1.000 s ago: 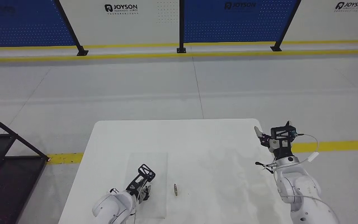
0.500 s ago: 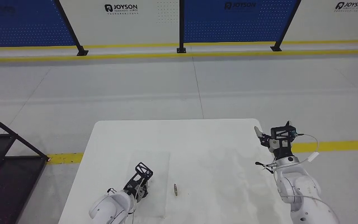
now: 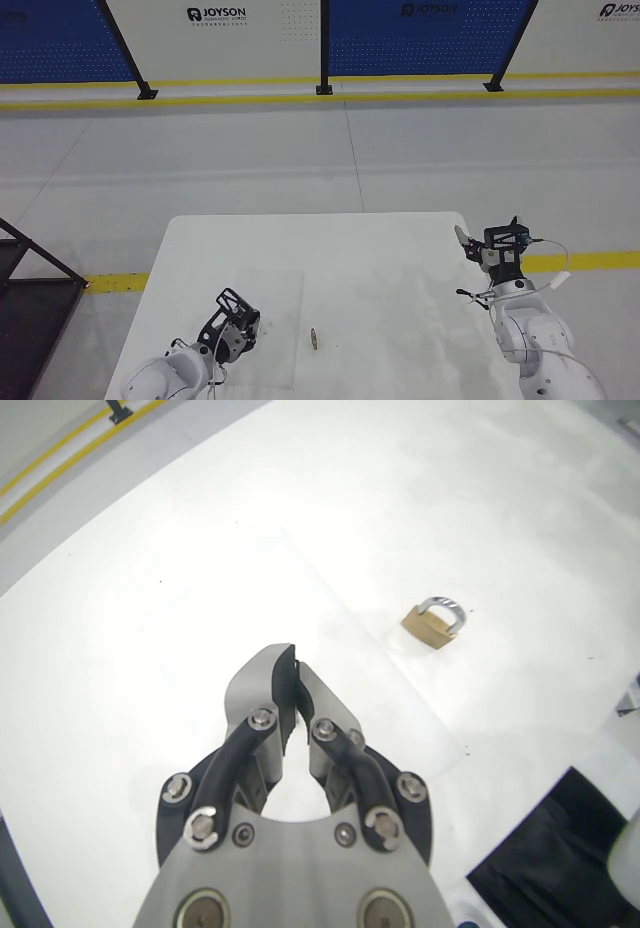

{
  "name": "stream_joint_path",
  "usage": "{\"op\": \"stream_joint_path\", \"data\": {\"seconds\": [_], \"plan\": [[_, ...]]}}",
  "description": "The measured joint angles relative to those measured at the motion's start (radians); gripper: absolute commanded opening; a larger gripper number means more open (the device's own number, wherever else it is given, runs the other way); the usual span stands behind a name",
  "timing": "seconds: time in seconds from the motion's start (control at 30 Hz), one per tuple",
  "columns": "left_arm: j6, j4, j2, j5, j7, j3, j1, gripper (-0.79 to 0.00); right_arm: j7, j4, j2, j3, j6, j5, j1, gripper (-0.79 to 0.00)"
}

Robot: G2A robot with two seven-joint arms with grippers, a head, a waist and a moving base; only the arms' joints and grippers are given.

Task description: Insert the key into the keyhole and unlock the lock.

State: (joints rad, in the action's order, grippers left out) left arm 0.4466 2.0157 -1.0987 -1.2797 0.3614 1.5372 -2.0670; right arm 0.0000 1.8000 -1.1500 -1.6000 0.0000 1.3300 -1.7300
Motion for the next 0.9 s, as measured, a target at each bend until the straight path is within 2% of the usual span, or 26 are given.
{"op": "stream_joint_path", "data": {"seconds": [0.1, 0.27, 0.4, 0.5, 0.67, 0.9], "plan": [[0.120, -0.015, 0.010, 0.040, -0.121, 0.071, -0.037, -0.785, 0.000, 0.000, 0.000, 0.000, 0.000, 0.000, 0.000, 0.000], [0.303, -0.062, 0.023, 0.074, -0.302, 0.163, -0.059, -0.785, 0.006, 0.010, 0.000, 0.016, -0.019, 0.047, -0.009, 0.000], [0.409, -0.091, 0.030, 0.097, -0.409, 0.214, -0.061, -0.785, 0.020, 0.055, 0.002, 0.066, -0.104, 0.113, -0.039, 0.000], [0.444, -0.107, 0.033, 0.097, -0.443, 0.233, -0.058, -0.785, 0.017, 0.092, 0.007, 0.120, -0.209, 0.200, -0.078, 0.000], [0.443, -0.107, 0.033, 0.096, -0.443, 0.233, -0.058, -0.785, 0.027, 0.125, 0.015, 0.225, -0.380, 0.341, -0.136, 0.000], [0.443, -0.107, 0.033, 0.096, -0.443, 0.233, -0.058, -0.785, 0.067, 0.084, 0.015, 0.388, -0.525, 0.471, -0.123, 0.000]]}}
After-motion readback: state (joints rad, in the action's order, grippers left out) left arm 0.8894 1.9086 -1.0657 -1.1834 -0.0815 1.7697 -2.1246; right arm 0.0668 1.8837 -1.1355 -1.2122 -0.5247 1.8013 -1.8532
